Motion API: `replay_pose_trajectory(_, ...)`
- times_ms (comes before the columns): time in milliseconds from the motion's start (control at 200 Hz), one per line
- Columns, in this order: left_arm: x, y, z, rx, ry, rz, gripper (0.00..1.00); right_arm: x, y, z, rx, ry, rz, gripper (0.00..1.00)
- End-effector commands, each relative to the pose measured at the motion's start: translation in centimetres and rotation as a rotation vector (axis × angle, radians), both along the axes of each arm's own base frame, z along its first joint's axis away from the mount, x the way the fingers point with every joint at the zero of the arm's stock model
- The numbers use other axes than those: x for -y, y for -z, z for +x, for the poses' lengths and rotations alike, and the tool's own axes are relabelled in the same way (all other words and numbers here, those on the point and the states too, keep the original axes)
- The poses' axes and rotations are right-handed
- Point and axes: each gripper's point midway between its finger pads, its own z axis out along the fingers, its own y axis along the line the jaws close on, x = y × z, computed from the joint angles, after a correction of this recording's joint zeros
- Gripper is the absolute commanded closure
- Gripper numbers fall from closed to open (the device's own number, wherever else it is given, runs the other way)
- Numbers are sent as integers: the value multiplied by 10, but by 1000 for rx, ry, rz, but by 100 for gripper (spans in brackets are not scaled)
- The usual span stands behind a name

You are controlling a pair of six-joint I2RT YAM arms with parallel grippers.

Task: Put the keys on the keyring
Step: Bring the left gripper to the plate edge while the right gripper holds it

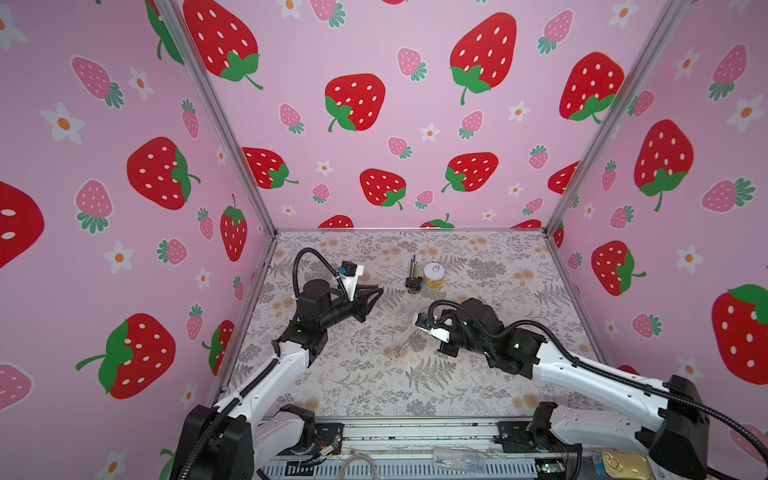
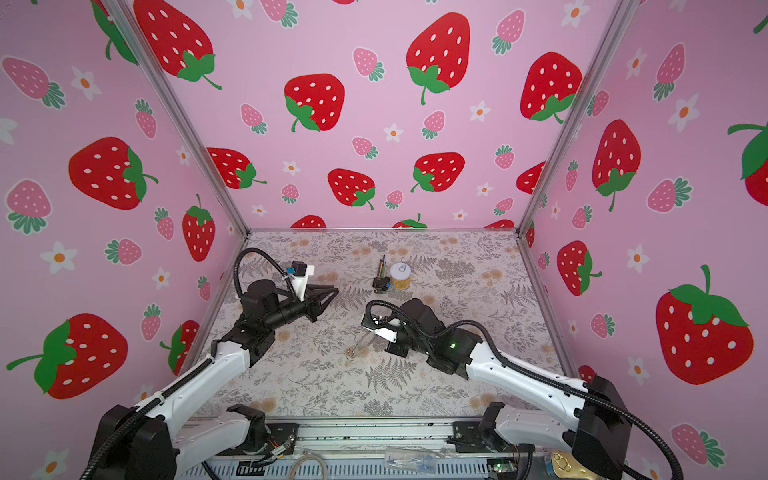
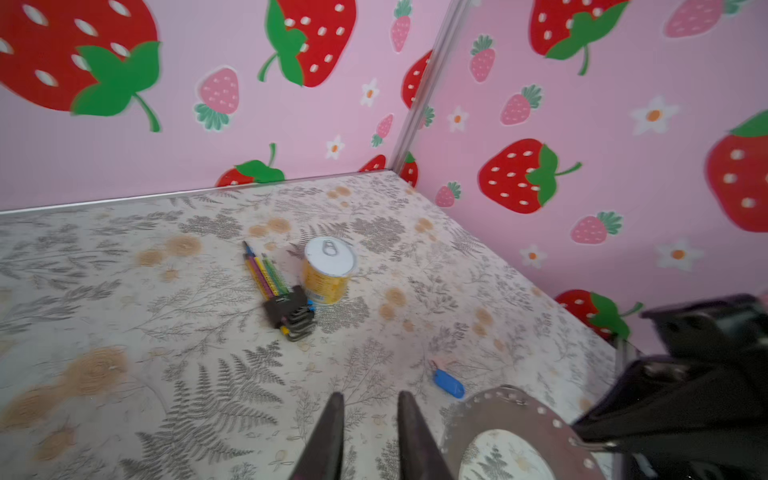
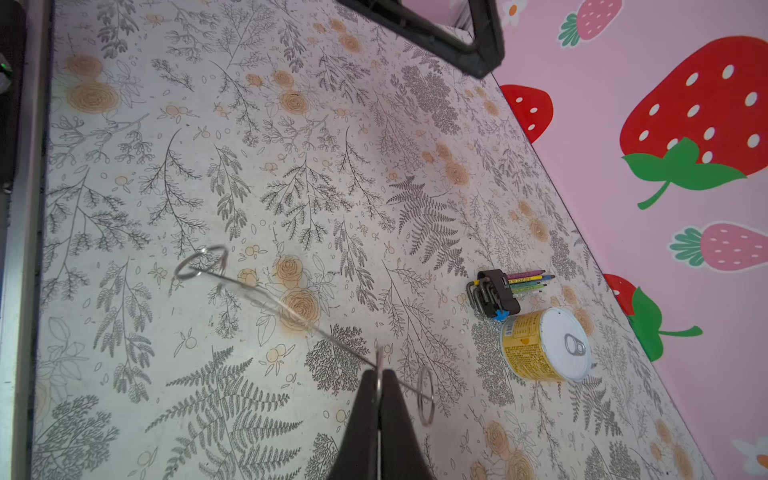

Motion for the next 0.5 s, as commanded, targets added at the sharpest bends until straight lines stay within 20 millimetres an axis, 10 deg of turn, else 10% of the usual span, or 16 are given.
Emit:
replay_pose_trajectory(0, 29, -8, -39, 267, 201, 139, 85, 0, -17, -15, 47, -96, 61, 100)
replay_pose_trajectory(495, 73, 19, -130, 582, 552, 293, 85, 20, -19, -46, 186, -224, 199, 100)
